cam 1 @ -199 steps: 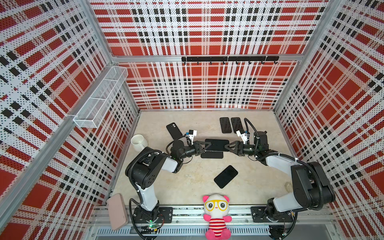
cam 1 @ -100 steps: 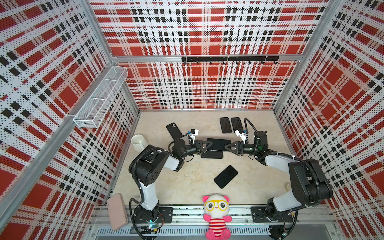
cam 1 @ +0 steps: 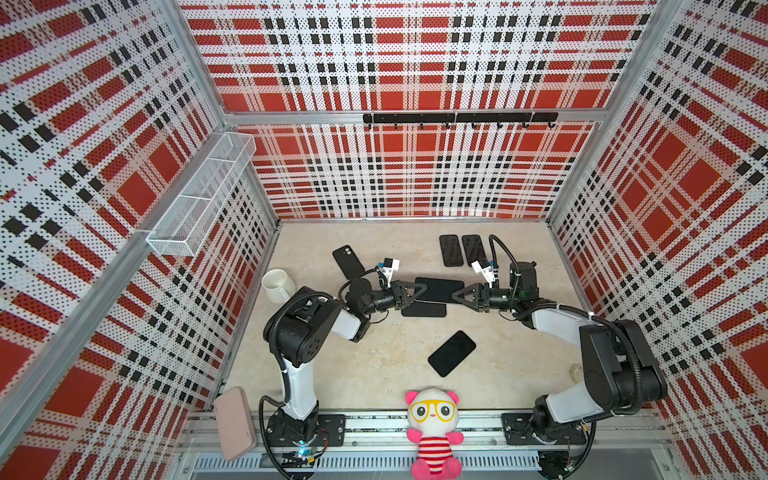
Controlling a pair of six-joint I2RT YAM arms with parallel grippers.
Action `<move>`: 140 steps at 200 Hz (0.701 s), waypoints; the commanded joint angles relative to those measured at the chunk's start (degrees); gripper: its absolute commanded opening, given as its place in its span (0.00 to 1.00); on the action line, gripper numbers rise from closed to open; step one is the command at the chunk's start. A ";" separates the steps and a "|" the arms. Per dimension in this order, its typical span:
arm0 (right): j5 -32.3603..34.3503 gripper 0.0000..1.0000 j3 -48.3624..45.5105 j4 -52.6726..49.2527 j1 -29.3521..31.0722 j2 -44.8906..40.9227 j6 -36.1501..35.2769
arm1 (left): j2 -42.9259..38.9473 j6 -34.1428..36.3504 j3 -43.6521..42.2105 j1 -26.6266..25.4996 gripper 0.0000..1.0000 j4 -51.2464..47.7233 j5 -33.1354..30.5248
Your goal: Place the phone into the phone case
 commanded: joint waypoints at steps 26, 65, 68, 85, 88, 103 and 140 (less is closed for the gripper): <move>-4.82 0.32 0.60 7.62 -1.64 -3.54 2.06 | 1.67 1.67 1.49 -0.95 0.00 0.64 1.90; -5.81 0.18 0.31 9.59 -1.64 -3.57 3.13 | 1.72 1.83 1.84 -1.13 0.00 0.65 2.03; -5.89 0.17 0.27 9.71 -1.64 -3.55 3.18 | 1.74 1.84 1.84 -1.11 0.00 0.62 2.07; -6.26 0.12 0.04 10.73 -1.64 -3.53 3.82 | 1.80 1.68 1.99 -1.09 0.00 0.40 1.77; -6.33 0.11 0.00 11.01 -1.64 -3.61 3.94 | 1.81 1.67 2.01 -1.09 0.03 0.19 1.73; -6.56 0.10 -0.18 11.93 -1.64 -3.54 4.66 | 1.80 1.67 2.19 -1.10 0.20 -0.09 1.63; -7.04 0.07 -0.44 12.53 -2.52 -3.92 5.34 | -0.09 3.47 2.17 0.48 0.68 -2.52 1.45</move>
